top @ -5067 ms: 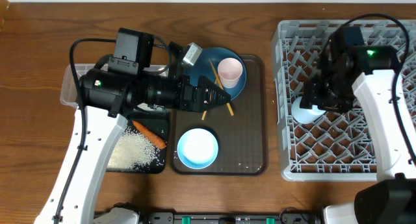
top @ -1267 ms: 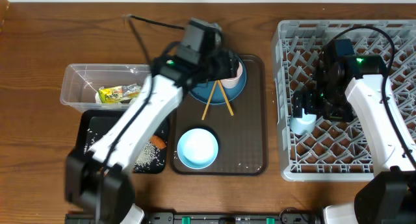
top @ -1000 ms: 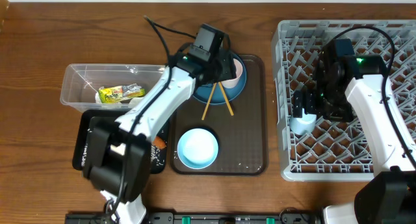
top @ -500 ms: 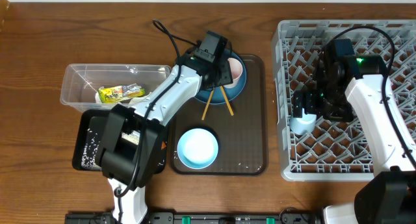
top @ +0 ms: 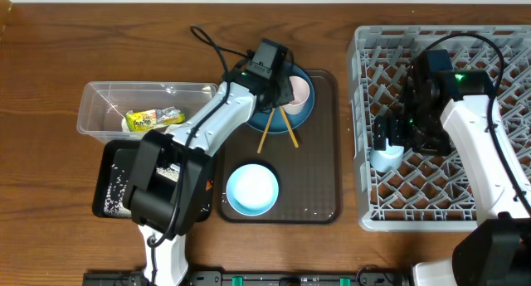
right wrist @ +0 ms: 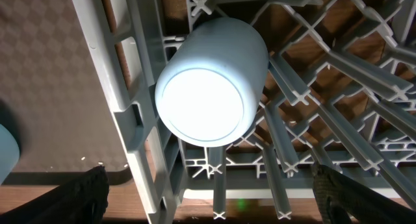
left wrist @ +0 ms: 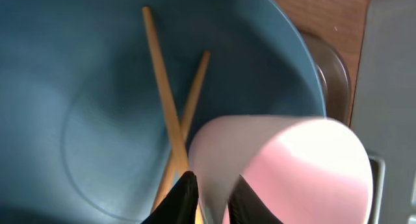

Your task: Sort waste into correct bins and load items into the dishwasher rack

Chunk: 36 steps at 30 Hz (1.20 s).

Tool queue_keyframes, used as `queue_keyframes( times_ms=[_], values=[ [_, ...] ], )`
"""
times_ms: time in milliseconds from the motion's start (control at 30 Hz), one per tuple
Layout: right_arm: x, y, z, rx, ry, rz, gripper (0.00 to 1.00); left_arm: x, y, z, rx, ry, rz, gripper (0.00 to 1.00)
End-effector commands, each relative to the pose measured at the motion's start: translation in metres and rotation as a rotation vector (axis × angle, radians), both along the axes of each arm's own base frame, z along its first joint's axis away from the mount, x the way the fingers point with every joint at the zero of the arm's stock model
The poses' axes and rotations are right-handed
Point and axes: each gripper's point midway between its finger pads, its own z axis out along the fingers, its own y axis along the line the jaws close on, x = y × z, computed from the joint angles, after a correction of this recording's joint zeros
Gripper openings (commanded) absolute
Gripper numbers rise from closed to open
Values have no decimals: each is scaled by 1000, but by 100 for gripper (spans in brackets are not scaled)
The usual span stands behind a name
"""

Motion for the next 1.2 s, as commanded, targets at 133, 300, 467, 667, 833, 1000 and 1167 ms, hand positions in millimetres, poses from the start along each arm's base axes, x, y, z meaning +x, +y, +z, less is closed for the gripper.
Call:
queue_keyframes(
  times_ms=[133,300,467,667,833,1000,1167],
  values=[
    [-2,6,-1,7,3,22,99,2,7,-5,0,17,46,18],
    [-2,6,-1,7,3,22,99,2,5,-5,-8,20,41,6],
    [-2,6,-1,7,3,22,99,4,8,8,-36,12,84,6],
    [-2,6,-1,7,3,22,99,5,13,70,-164,-58,82,6],
    [-2,6,-1,7,3,22,99,-21,12,157,-425,-89,-38,6],
    [-2,6,-1,7,3,22,99,-66,6,236,-702,-96,-249,6],
    [-2,6,-1,7,3,22,99,-94,8,269,-849,-68,-386,6]
  ],
)
